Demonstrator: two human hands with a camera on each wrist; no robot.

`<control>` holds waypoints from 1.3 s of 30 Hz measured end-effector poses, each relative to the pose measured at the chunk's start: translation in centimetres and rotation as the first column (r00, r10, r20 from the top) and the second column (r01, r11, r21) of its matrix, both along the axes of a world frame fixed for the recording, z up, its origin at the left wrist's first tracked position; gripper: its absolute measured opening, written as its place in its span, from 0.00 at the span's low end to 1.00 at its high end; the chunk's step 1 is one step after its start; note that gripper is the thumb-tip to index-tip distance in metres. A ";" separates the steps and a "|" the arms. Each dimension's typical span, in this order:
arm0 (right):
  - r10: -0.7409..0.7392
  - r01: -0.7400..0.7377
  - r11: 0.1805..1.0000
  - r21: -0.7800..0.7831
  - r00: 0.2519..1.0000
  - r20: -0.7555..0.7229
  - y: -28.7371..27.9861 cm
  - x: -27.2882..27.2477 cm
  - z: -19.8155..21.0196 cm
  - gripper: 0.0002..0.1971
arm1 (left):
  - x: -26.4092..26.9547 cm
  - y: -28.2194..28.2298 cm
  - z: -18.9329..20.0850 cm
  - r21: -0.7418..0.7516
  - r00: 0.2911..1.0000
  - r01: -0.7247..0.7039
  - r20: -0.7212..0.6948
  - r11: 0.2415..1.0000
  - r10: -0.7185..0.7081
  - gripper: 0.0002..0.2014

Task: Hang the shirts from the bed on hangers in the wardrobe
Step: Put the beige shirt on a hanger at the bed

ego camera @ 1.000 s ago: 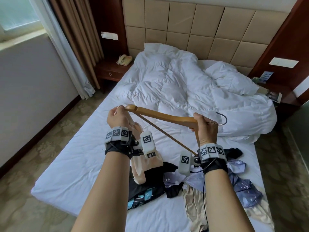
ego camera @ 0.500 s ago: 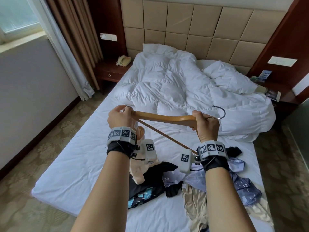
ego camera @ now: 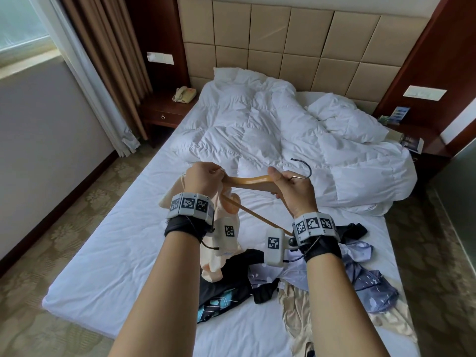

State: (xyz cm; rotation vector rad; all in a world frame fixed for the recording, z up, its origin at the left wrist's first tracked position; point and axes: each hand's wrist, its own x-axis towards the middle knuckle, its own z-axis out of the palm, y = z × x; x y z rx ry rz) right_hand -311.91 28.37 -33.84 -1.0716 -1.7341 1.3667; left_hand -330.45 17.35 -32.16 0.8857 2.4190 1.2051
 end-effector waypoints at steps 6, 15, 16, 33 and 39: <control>0.151 -0.150 0.989 -0.019 0.986 0.073 0.2 -1.1 0.1 0.18 | 0.8 1.3 0.9 -0.035 0.980 0.189 -0.057 0.981 -0.191 0.08; 0.203 -0.207 0.978 0.026 0.974 0.104 0.6 -3.1 2.4 0.25 | 0.9 3.5 4.1 -0.066 0.934 0.319 -0.150 0.945 -0.326 0.12; 0.216 -0.216 0.976 -0.001 0.973 0.081 0.8 -3.3 2.7 0.25 | 0.9 3.6 4.5 -0.062 0.929 0.327 -0.162 0.943 -0.333 0.12; 0.190 -0.217 0.970 0.112 0.958 0.217 1.5 -5.2 7.4 0.07 | 3.1 5.7 9.1 -0.181 0.810 0.408 -0.379 0.895 -0.447 0.13; 0.148 -0.206 0.959 0.194 0.950 0.276 1.5 -4.8 9.4 0.08 | 1.8 6.0 11.3 -0.250 0.772 0.450 -0.374 0.857 -0.514 0.34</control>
